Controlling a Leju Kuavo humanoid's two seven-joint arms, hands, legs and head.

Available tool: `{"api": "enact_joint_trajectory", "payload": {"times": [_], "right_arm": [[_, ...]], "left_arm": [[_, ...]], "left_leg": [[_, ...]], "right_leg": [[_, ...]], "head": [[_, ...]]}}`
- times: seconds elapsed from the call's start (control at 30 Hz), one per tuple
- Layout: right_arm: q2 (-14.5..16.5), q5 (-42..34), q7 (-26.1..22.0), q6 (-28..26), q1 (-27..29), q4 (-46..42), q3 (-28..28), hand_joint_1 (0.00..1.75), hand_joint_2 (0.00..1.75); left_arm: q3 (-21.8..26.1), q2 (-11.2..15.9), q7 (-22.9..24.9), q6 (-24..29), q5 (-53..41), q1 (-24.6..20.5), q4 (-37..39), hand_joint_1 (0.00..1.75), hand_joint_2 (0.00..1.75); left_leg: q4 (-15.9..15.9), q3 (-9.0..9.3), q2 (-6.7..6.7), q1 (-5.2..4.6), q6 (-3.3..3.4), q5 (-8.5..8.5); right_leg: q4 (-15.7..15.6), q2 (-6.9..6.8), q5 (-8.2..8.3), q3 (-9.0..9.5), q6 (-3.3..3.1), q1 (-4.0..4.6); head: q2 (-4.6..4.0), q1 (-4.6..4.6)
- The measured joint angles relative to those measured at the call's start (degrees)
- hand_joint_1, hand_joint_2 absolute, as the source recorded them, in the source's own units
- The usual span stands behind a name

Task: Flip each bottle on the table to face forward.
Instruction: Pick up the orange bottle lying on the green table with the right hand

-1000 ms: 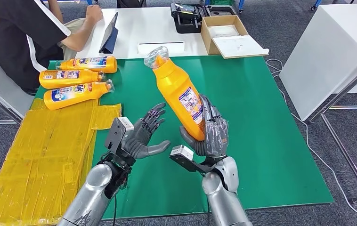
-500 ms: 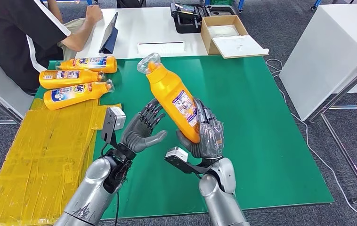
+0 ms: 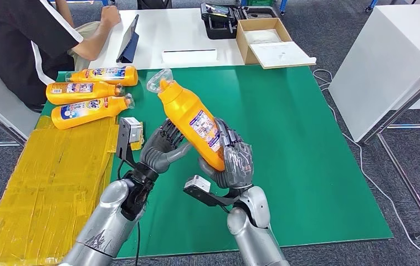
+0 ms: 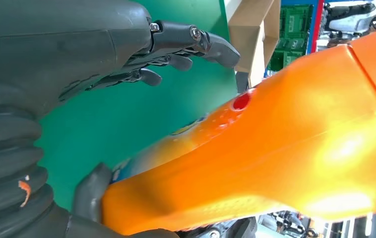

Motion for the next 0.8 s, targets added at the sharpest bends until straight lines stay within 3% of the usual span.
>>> {"api": "enact_joint_trajectory", "payload": {"times": [0.3, 0.8], "right_arm": [[-0.21, 1.17, 2.02, 0.0, -0.47, 4.48, 6.04, 1.75, 1.75], [-0.22, 2.75, 3.39, -0.56, -1.21, 9.35, 8.91, 1.75, 1.75]], "left_arm": [[0.99, -0.25, -0.14, 0.58, 1.49, -0.48, 1.53, 0.0, 1.75], [2.36, -0.22, -0.27, 0.56, 1.67, 0.52, 1.6, 0.0, 1.75]], "left_leg": [[0.0, -0.02, -0.02, 0.0, 0.0, 0.0], [0.0, -0.03, 0.0, 0.0, 0.0, 0.0]], "right_leg": [[0.0, 0.0, 0.0, -0.02, 0.0, 0.01], [-0.01, -0.01, 0.0, -0.02, 0.0, 0.01]], "head": [[0.0, -0.01], [0.0, 0.0]]}}
